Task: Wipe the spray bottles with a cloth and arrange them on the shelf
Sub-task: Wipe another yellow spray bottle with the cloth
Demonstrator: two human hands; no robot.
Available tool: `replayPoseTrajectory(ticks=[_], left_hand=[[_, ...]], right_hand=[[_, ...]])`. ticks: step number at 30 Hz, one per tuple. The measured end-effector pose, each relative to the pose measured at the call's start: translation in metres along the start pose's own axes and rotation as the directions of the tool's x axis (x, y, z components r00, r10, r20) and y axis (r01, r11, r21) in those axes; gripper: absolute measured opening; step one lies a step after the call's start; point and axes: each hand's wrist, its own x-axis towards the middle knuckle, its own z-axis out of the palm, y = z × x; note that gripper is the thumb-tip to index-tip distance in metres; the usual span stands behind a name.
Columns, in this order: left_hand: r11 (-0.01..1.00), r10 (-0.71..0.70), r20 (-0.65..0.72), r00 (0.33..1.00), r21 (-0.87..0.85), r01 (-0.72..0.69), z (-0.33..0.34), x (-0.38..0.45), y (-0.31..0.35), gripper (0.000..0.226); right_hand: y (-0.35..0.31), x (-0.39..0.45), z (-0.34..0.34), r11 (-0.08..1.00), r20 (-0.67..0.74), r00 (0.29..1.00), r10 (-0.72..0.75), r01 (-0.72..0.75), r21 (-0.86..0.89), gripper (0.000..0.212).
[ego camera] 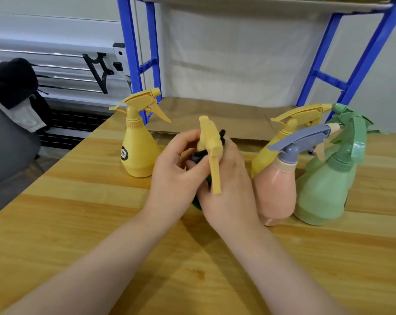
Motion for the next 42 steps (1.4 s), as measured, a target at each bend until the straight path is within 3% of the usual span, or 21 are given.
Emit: replayPoseTrajectory(ticks=[10,18,21,26,30,38,42], left_hand=[[0.847,-0.263,0.044,0.964,-0.467,0.252,-0.006,0.007,0.002,0.023],[0.851,-0.229,-0.066,0.971,-0.499,0.166,-0.019,0.017,0.008,0.022],[0.841,-0.247,-0.136,0.959,-0.521,0.143,-0.025,0.021,0.008,0.031],[0.773,-0.309,-0.196,0.931,-0.622,0.126,-0.033,0.027,0.004,0.055],[0.697,-0.367,-0.242,0.898,-0.711,0.093,-0.041,0.031,0.002,0.042],[0.781,-0.312,-0.214,0.926,-0.612,0.122,-0.037,0.028,0.004,0.051],[0.892,-0.249,-0.112,0.962,-0.413,0.183,-0.029,0.023,0.007,0.041]], right_hand=[[0.009,-0.004,0.001,1.0,0.015,1.0,-0.024,0.024,0.019,0.07],[0.013,-0.002,-0.001,0.988,0.084,0.994,-0.063,0.05,0.143,0.07],[0.012,-0.001,-0.001,0.981,0.082,0.994,-0.069,0.053,0.185,0.064],[0.012,-0.003,0.002,0.967,0.114,0.992,-0.052,0.022,0.254,0.066],[0.015,-0.005,0.006,0.934,0.145,0.989,-0.022,-0.032,0.357,0.069],[0.019,-0.002,0.008,0.917,0.165,0.986,-0.011,-0.056,0.395,0.065],[0.016,0.0,0.0,0.934,0.204,0.978,-0.035,-0.041,0.356,0.06]])
